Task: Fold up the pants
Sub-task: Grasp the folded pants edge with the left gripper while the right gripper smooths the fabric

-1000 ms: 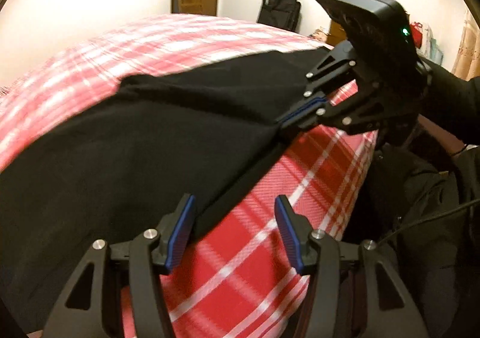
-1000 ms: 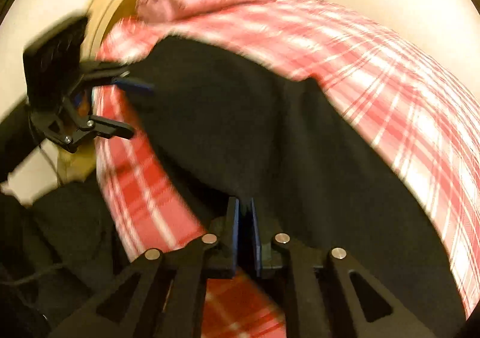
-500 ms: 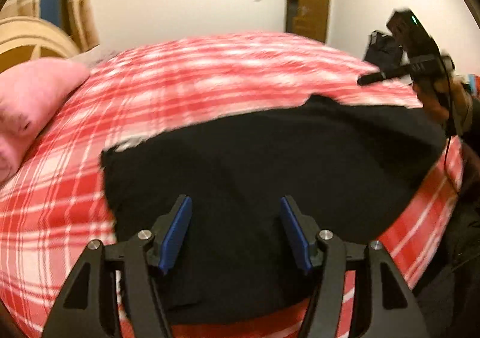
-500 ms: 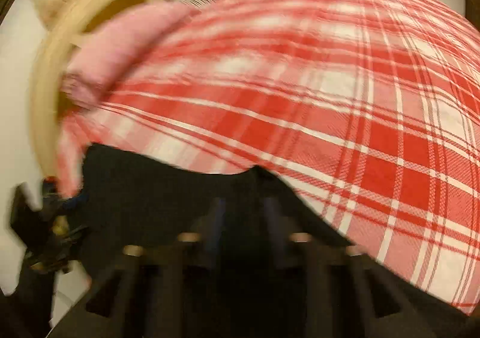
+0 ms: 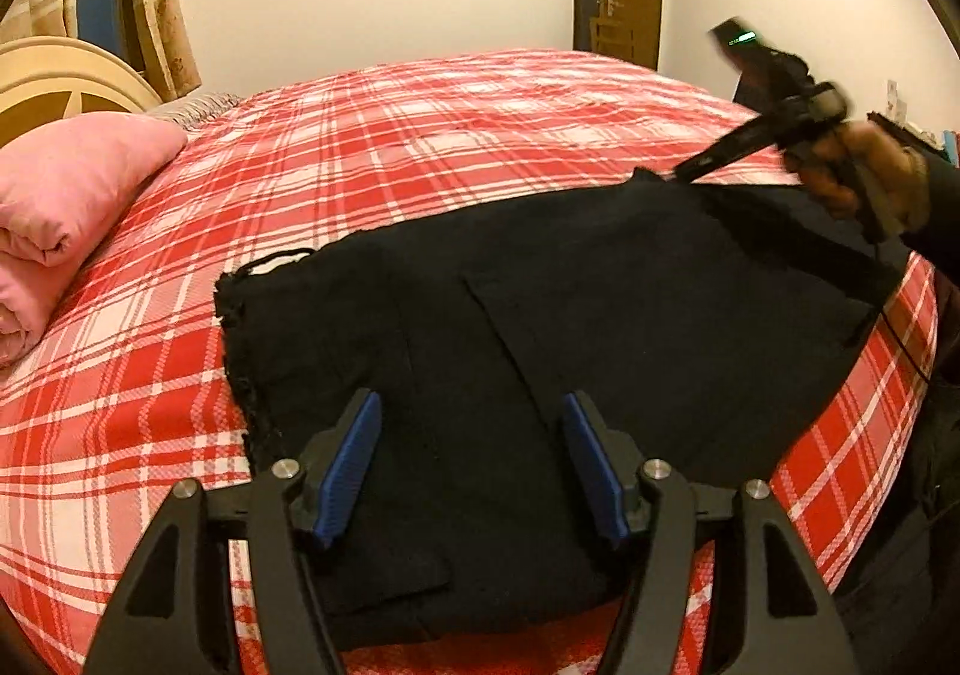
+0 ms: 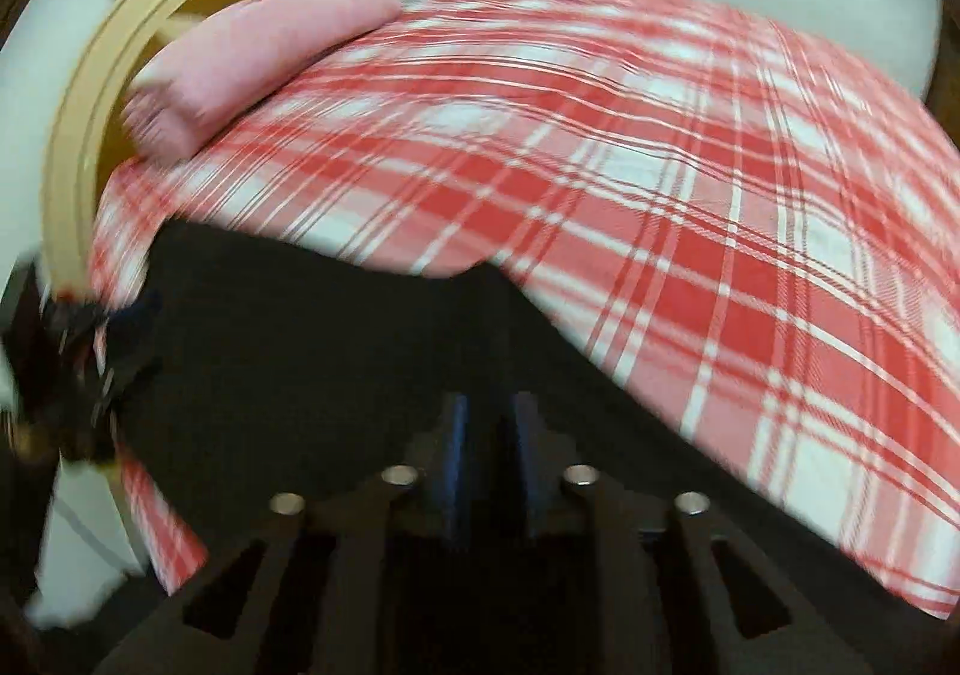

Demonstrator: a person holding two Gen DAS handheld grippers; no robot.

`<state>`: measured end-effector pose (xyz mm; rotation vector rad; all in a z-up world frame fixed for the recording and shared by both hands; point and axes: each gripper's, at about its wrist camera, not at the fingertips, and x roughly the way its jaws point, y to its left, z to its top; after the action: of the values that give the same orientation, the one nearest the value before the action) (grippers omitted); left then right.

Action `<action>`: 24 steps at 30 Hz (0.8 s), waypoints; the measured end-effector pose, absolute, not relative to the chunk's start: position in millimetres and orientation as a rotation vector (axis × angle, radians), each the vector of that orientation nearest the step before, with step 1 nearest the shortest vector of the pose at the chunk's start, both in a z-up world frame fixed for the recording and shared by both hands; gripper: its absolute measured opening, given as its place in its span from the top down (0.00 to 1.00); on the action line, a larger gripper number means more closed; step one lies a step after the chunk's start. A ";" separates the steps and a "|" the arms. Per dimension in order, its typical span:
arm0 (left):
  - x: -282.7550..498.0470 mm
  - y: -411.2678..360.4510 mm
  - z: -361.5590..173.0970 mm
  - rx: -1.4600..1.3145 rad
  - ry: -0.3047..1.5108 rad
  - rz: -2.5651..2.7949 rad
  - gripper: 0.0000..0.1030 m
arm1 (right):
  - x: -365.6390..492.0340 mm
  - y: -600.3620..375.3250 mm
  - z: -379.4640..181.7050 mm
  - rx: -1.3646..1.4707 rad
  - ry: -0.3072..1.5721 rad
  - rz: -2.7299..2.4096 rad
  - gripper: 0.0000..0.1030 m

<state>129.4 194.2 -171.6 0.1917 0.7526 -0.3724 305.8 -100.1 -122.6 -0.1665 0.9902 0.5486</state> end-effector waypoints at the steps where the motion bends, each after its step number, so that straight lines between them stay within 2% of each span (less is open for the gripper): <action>1: 130.6 192.3 -171.4 0.195 0.764 -0.360 0.34 | 286.8 -97.8 -120.2 -0.201 0.972 0.578 0.58; 8: 135.0 184.5 -170.8 0.182 0.819 -0.301 0.27 | 209.5 -79.5 -136.9 -0.351 0.926 0.612 0.58; 17: 139.2 176.0 -172.5 0.183 0.855 -0.261 0.18 | 175.0 -64.3 -168.5 -0.394 0.935 0.574 0.58; 24: 137.8 176.9 -173.5 0.186 0.845 -0.272 0.17 | 169.4 -62.6 -170.5 -0.388 0.944 0.577 0.58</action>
<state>137.8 176.9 -173.5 0.1865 0.8453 -0.2724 169.4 -62.6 -170.5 -0.3877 0.9438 0.5769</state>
